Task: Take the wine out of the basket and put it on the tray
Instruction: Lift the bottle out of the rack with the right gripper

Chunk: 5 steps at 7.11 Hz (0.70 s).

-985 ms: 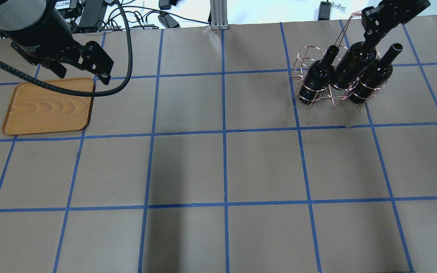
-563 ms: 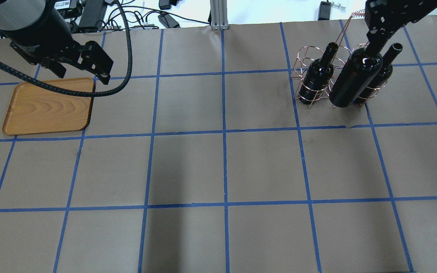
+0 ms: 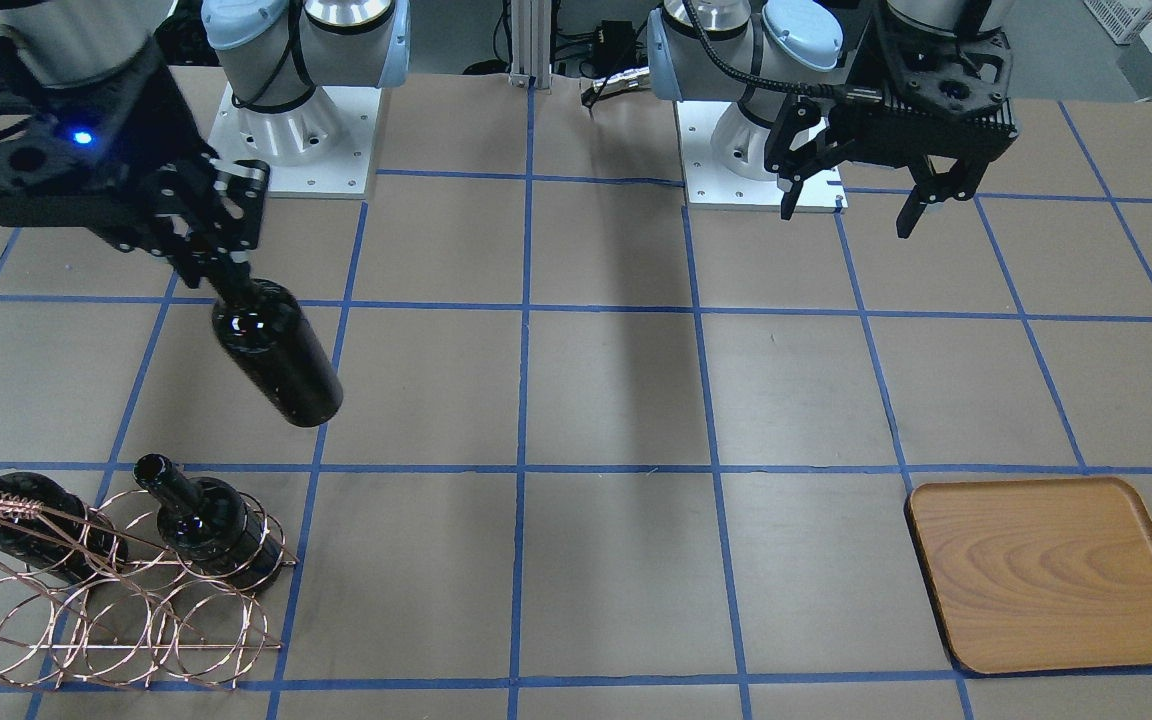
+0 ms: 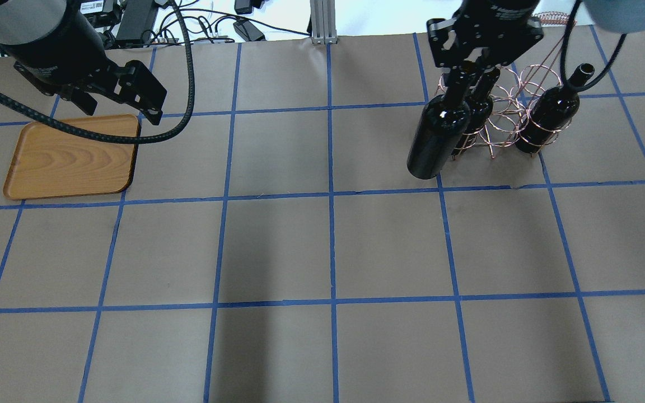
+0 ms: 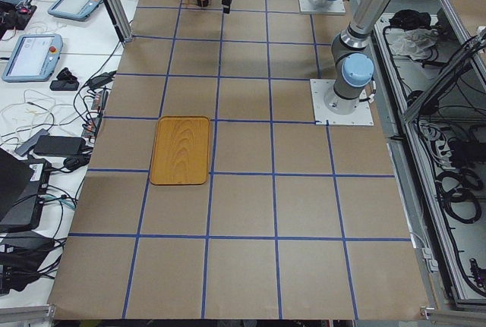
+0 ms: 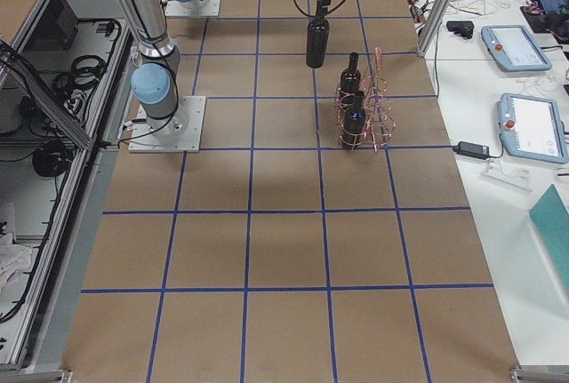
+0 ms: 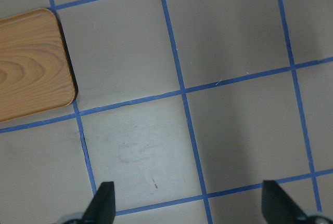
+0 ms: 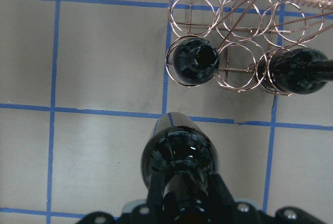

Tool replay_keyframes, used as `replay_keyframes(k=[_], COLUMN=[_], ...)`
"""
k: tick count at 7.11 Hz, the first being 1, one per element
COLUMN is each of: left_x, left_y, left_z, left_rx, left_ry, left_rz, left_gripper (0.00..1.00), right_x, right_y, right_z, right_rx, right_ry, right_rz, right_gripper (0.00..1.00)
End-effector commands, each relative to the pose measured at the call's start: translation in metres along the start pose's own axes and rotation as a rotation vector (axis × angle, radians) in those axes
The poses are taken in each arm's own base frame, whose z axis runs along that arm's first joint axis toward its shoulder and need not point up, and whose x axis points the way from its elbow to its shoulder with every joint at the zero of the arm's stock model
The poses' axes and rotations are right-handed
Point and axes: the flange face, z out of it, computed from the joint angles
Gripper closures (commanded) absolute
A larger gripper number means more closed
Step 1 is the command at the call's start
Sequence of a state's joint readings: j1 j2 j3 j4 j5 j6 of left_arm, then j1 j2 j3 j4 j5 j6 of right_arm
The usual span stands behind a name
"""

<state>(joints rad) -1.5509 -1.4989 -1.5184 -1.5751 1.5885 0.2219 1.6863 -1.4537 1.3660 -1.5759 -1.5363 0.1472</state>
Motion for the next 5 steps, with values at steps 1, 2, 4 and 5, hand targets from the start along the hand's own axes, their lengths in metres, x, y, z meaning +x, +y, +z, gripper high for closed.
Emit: replay_keyframes(k=[1, 2, 4, 5], left_x=[-0.005, -0.002, -0.005, -0.004], left_y=[0.002, 0.002, 0.004, 0.004], left_z=[-0.003, -0.003, -0.005, -0.004], left_rx=[0.0, 0.001, 0.003, 0.0], left_ry=[-0.004, -0.001, -0.004, -0.004], left_rz=[-0.007, -0.003, -0.004, -0.004], left_gripper=[0.0, 0.0, 0.0, 0.0], right_x=[-0.085, -0.119, -0.163, -0.176], right_y=[0.006, 0.006, 0.018, 0.027], right_z=[0.04, 0.064, 0.089, 0.094], right_rx=[0.022, 0.035, 0.03, 0.028], right_ry=[-0.019, -0.02, -0.018, 0.0], right_rz=[0.053, 0.077, 0.109, 0.106], right_gripper=[1.0, 1.0, 1.0, 1.0])
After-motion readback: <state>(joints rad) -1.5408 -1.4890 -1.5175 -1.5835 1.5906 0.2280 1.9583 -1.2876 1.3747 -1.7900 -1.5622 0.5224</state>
